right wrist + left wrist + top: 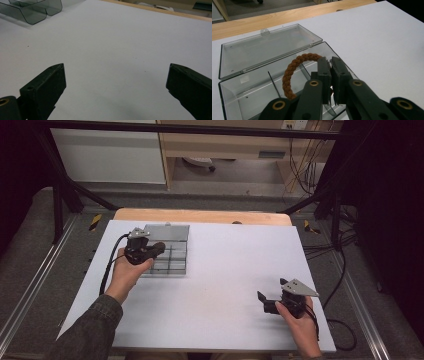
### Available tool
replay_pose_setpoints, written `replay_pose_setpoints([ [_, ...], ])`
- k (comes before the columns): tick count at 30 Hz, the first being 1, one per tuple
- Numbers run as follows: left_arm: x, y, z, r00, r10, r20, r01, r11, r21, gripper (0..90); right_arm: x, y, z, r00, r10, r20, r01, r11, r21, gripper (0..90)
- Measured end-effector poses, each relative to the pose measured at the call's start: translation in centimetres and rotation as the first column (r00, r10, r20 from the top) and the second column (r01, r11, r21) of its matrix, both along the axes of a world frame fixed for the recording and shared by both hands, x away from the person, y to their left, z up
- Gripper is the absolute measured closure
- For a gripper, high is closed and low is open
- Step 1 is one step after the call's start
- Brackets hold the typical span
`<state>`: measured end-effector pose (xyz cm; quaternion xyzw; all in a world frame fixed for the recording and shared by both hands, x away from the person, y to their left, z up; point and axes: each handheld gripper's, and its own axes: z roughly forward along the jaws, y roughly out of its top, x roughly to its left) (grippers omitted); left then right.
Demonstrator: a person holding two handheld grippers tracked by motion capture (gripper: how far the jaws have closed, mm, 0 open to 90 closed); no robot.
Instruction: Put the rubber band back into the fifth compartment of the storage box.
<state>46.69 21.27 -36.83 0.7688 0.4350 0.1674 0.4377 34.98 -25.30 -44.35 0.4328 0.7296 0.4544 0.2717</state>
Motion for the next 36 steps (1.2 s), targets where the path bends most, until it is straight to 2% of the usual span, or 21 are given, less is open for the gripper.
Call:
replay_pose_setpoints([
  [14, 0.0, -0.2, -1.4, 0.9994, -0.005, -0.034, 0.006, 0.9997, 0.023, 85.4, 0.0, 0.0, 0.0, 1.0, 0.0, -0.002, 0.0, 1.0, -0.001, 3.2],
  [25, 0.1, -0.3, -2.0, 0.9986, -0.006, -0.053, 0.008, 0.999, 0.044, 85.3, 0.0, 0.0, 0.0, 1.0, 0.001, -0.003, -0.001, 1.0, -0.003, 3.2],
  [36, 0.0, -0.4, -3.4, 0.9966, -0.005, -0.082, 0.009, 0.9985, 0.055, 85.2, 0.1, 0.0, -0.1, 1.0, 0.001, -0.006, -0.001, 1.0, -0.005, 3.1],
])
